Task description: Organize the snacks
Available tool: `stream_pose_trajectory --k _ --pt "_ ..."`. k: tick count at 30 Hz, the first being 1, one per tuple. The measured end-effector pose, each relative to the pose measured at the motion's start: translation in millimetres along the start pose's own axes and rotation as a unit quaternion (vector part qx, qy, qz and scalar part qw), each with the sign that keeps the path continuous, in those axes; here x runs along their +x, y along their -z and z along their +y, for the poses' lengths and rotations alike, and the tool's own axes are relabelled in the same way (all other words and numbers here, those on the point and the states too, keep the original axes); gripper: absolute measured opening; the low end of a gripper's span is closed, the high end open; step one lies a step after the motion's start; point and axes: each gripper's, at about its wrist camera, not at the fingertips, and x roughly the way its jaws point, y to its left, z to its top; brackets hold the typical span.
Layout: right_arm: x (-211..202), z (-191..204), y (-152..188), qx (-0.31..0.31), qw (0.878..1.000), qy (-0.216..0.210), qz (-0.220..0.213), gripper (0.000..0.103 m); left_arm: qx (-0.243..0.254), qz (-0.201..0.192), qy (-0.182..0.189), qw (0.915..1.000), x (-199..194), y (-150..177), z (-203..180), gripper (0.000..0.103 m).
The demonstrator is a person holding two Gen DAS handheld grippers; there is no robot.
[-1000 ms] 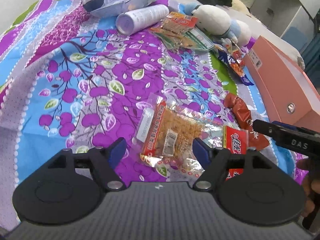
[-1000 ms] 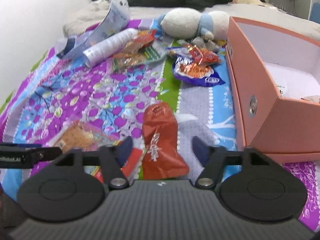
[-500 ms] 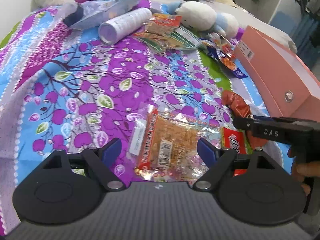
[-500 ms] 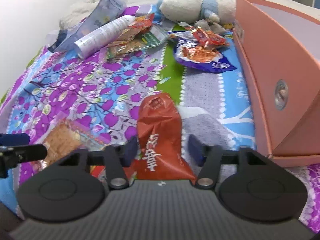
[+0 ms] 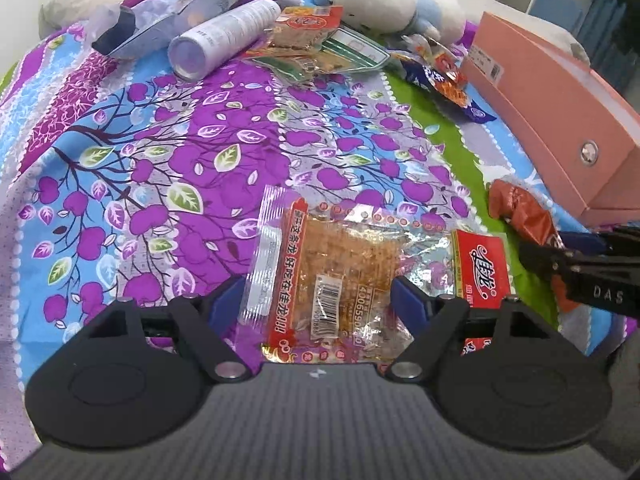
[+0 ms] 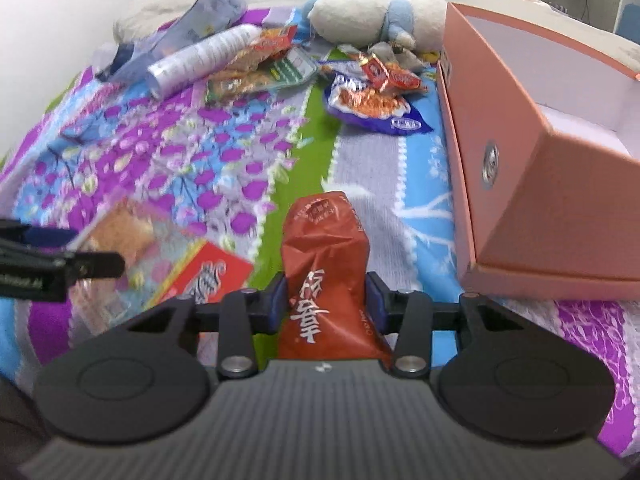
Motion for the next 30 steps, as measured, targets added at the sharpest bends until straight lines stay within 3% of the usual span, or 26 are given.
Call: stream_pose_trajectory --k 4,10,19,30 --pt "-6 0 9 0.009 1.000 0.012 -0.006 0.045 0.005 -0.004 0.002 1.0000 -2 2 -8 0.065" --pt "-16 2 14 0.013 1.000 0.012 -0.012 0.044 -0.017 -0.008 0.001 0.9998 -10 3 -11 0.052" --pt "-43 -6 8 0.037 0.998 0.021 -0.038 0.044 -0.086 -0.048 -0.011 0.9951 -40 0 -7 0.050" --pt "-93 -7 -7 0.055 0.995 0.017 -0.085 0.044 -0.113 -0.096 -0.005 0.9889 -96 -19 -17 0.050"
